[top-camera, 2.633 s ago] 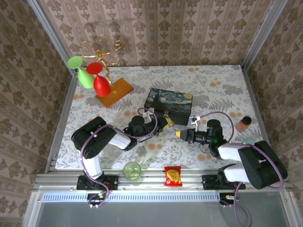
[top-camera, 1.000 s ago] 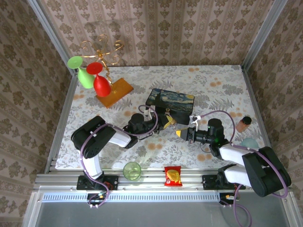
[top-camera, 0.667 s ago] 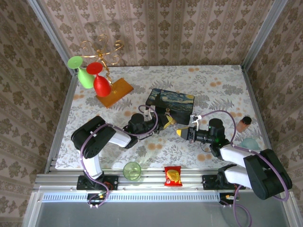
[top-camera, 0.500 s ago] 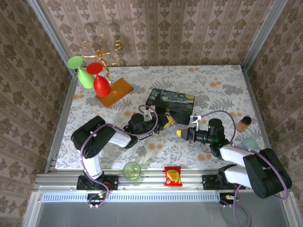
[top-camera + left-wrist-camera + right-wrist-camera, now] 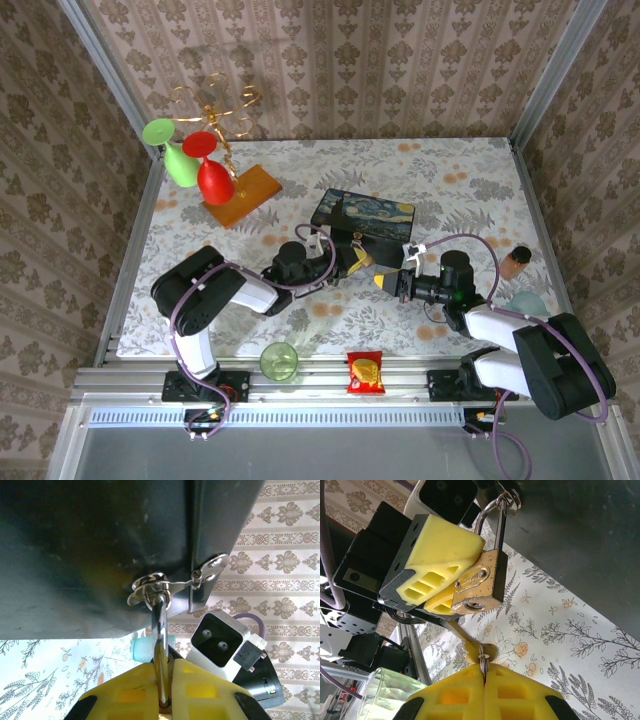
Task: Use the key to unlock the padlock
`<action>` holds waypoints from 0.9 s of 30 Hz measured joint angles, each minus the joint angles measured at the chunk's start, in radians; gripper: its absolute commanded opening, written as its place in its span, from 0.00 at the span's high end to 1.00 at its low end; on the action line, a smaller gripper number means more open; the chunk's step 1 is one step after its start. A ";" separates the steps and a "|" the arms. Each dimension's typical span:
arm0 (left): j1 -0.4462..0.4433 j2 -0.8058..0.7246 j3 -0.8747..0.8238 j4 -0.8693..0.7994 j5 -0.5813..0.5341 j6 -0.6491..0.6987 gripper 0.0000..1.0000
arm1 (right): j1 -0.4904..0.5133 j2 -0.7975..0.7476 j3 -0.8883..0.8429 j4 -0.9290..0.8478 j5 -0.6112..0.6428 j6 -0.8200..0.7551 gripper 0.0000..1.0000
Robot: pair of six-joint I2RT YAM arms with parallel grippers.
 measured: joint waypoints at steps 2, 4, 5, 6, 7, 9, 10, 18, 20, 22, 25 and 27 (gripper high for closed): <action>0.012 0.000 0.000 0.000 0.001 0.000 1.00 | 0.000 -0.001 0.000 -0.002 0.002 0.000 1.00; 0.024 -0.004 -0.001 0.000 0.002 0.000 1.00 | 0.000 -0.006 0.000 -0.003 0.002 0.000 1.00; 0.031 -0.007 -0.003 0.000 0.002 0.000 1.00 | 0.000 -0.007 0.000 -0.003 0.003 0.000 1.00; 0.034 -0.011 -0.007 0.000 0.003 0.000 1.00 | 0.000 -0.007 0.000 -0.003 0.003 0.000 1.00; 0.039 -0.015 -0.011 0.000 0.003 0.000 1.00 | 0.000 -0.006 0.000 -0.003 0.003 0.000 1.00; 0.041 -0.019 -0.013 0.000 0.001 0.000 1.00 | 0.000 -0.005 0.000 -0.003 0.002 0.000 1.00; 0.040 -0.020 -0.013 0.000 0.002 0.000 1.00 | 0.001 -0.003 0.000 -0.003 0.003 -0.002 1.00; 0.038 -0.013 -0.014 0.003 0.002 0.015 0.98 | 0.114 0.001 0.093 -0.218 0.139 -0.089 1.00; 0.038 0.019 -0.025 0.028 -0.002 0.033 0.97 | 0.158 0.000 0.143 -0.321 0.211 -0.111 1.00; 0.035 0.069 -0.041 0.037 -0.012 0.051 0.97 | 0.183 -0.013 0.169 -0.405 0.268 -0.119 1.00; 0.026 0.150 -0.066 0.039 -0.034 0.080 0.97 | 0.192 -0.050 0.174 -0.514 0.323 -0.120 1.00; 0.014 0.166 -0.060 0.068 -0.047 0.096 0.95 | 0.192 -0.068 0.175 -0.579 0.350 -0.119 1.00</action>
